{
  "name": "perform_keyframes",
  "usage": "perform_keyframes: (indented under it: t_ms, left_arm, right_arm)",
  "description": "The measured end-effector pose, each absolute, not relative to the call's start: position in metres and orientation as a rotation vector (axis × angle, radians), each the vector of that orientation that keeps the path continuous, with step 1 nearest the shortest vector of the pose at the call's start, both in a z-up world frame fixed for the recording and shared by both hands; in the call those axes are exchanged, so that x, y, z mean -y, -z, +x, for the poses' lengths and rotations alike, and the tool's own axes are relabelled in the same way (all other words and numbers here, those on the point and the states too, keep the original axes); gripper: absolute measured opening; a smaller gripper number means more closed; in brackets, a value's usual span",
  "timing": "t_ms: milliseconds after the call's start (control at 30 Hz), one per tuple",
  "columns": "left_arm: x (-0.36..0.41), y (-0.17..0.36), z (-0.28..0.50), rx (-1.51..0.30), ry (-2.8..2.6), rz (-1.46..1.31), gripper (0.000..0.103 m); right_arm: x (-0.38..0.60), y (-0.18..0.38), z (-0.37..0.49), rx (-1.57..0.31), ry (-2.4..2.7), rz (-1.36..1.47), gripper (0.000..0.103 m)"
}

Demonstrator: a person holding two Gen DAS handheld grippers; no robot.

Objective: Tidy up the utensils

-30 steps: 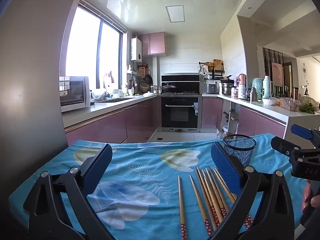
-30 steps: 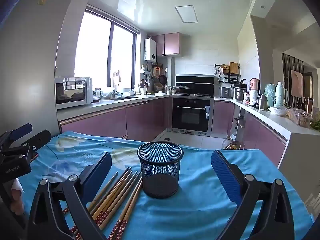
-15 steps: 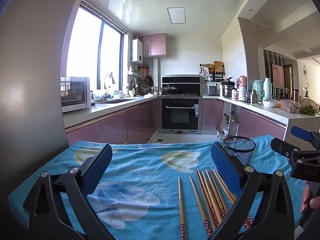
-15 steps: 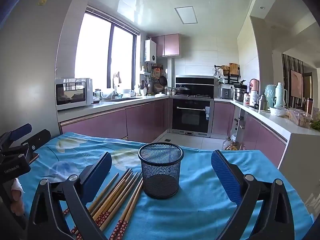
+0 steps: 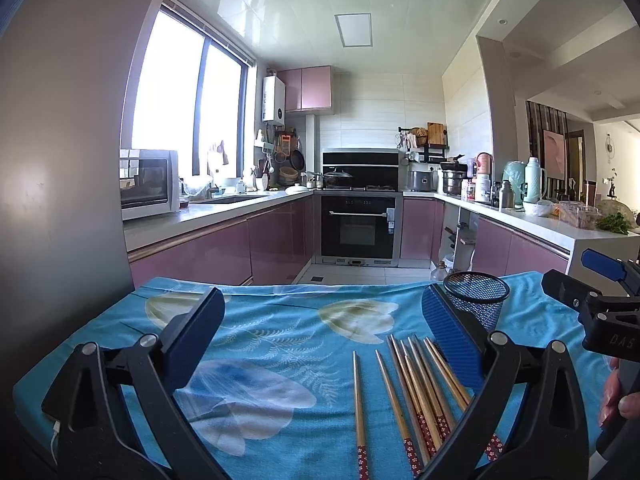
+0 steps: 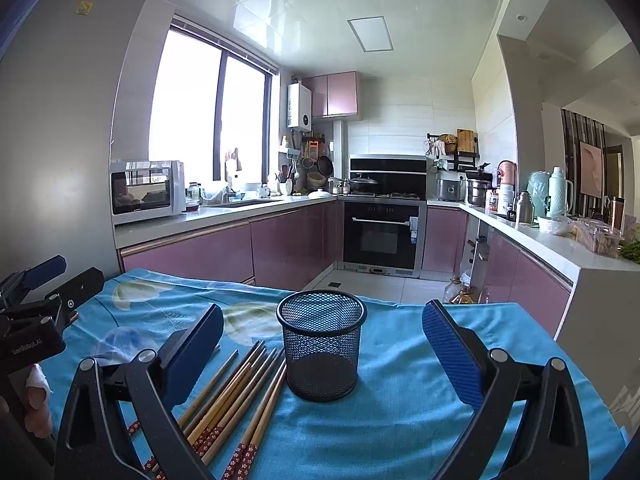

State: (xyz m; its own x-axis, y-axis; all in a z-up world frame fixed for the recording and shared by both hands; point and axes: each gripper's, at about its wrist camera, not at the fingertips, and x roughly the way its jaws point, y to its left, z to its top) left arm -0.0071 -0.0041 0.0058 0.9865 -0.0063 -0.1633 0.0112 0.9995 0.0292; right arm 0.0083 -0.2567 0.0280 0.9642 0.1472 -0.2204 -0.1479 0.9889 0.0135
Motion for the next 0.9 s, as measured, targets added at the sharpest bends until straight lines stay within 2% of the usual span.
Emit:
perform_keyframes:
  t_ms: [900]
  left_arm:
    - [0.008,-0.0016,-0.0091,-0.173,0.013,0.021,0.097]
  right_arm:
    - [0.2579,-0.0295,0.0081,-0.219,-0.149,0.001,0.096]
